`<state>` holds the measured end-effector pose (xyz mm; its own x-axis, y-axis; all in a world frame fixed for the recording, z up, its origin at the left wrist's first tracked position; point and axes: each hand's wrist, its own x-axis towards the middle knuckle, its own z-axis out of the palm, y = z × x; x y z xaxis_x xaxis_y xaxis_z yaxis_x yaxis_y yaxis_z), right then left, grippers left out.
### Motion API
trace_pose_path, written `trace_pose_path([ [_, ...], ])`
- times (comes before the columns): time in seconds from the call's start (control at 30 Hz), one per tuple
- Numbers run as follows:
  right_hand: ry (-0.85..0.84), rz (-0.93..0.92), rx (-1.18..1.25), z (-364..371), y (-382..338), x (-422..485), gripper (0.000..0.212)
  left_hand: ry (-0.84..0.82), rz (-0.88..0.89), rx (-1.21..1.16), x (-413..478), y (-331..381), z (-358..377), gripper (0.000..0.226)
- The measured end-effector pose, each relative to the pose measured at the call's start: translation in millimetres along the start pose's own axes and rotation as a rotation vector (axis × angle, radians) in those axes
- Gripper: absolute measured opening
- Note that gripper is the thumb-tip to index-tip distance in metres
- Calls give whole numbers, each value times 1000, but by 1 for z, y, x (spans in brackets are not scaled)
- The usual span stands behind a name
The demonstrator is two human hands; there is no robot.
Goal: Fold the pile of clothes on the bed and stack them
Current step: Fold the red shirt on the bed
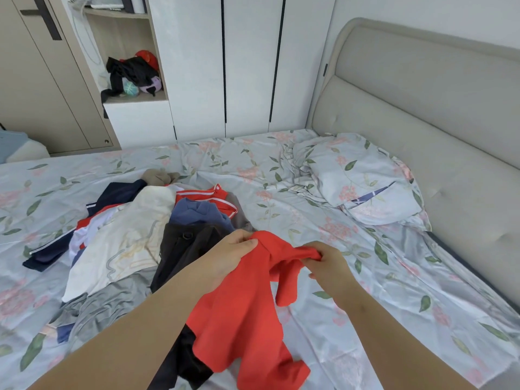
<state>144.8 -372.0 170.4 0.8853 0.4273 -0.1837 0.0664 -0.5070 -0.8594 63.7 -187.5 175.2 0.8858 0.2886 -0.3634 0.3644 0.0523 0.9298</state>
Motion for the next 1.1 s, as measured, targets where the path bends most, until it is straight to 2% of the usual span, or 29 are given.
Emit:
trace_pose_path([
  [0.17,31,-17,26,-6,0,2,37,-32,18,66,4,1,12,7],
  [0.37,33,-34,29,-7,-5,6,38,23,13,127,12,2,9,8],
  [0.53,12,-53,10,-6,-16,15,34,52,5,177,19,7,2,19],
  [0.6,59,-55,37,-6,-17,19,35,58,19,271,22,7,-1,11],
  [0.67,153,-53,133,-8,-21,22,31,88,60,483,25,5,-3,6],
  [0.73,199,-100,204,-11,-28,25,25,33,100,533,27,5,-4,24],
  [0.8,128,-182,225,-10,-38,27,24,-119,141,433,25,9,0,55],
  [0.83,74,-217,232,-9,-43,27,24,-173,167,418,26,11,4,62],
  [0.87,28,-241,233,-6,-47,28,25,-190,185,400,25,14,6,57],
  [0.93,-12,-234,279,-1,-49,30,23,-131,158,276,25,22,7,29],
  [1.0,-34,-86,415,1,-43,27,18,-77,41,-47,25,27,3,20],
  [1.07,-141,50,461,3,-28,23,55,-90,-55,-439,20,36,-1,19],
  [1.1,-222,73,457,5,-22,22,74,-88,-77,-538,19,40,-4,19],
])
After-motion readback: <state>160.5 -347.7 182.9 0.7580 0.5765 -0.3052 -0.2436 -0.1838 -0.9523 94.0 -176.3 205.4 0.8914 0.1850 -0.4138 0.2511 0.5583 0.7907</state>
